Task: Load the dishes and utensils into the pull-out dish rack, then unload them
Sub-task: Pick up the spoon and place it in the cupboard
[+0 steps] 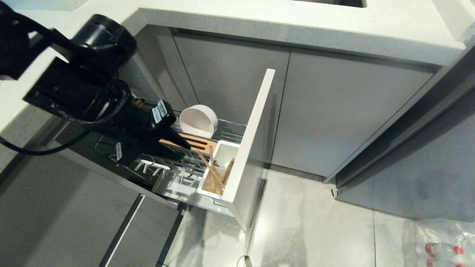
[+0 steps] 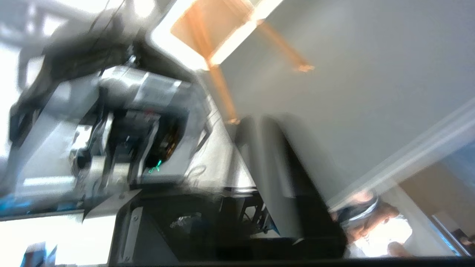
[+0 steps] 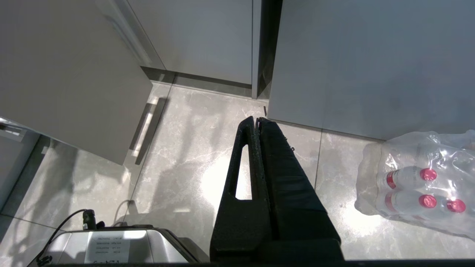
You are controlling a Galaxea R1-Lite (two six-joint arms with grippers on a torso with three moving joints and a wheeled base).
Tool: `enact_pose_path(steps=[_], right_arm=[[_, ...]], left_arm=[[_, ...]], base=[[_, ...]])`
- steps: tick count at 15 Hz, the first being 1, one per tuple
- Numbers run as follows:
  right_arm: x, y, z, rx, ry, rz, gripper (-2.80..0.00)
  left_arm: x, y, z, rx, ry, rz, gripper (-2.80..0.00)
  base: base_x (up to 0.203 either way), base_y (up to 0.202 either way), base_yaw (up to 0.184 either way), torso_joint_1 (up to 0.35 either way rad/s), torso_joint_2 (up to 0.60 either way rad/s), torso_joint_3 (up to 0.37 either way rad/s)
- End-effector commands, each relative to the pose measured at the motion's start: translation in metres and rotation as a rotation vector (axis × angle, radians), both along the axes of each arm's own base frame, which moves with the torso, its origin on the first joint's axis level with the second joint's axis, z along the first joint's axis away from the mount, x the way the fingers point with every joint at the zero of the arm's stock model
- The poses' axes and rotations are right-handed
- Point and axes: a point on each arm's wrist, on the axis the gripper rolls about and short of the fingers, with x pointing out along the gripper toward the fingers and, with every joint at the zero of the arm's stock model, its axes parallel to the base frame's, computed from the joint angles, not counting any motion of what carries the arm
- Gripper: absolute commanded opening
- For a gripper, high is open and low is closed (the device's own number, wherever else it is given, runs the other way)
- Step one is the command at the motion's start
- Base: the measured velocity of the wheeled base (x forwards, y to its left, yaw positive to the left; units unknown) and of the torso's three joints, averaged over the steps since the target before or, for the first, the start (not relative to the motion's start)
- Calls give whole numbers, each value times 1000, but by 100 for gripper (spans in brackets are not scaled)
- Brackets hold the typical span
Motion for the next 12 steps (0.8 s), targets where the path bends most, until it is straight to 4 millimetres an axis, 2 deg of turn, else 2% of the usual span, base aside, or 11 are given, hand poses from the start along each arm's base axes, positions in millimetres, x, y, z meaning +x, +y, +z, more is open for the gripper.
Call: enact_pose_path(steps=[1,4,8,12], right_arm=[[0,0,0,0,2,0,-280],[0,0,0,0,2,0,-280],[0,0,0,0,2,0,-280],[0,0,0,0,2,0,-280]], left_arm=[[-29,12,26,-42,-95,1,-280],[-65,26,57,-56,-254,20,-280],[-127,65,101,45,-581,176,-280],[-167,102,117,291,-784,406,-280]], base=[[0,0,0,0,0,0],[0,0,0,0,0,0],[0,0,0,0,0,0],[0,0,0,0,0,0]])
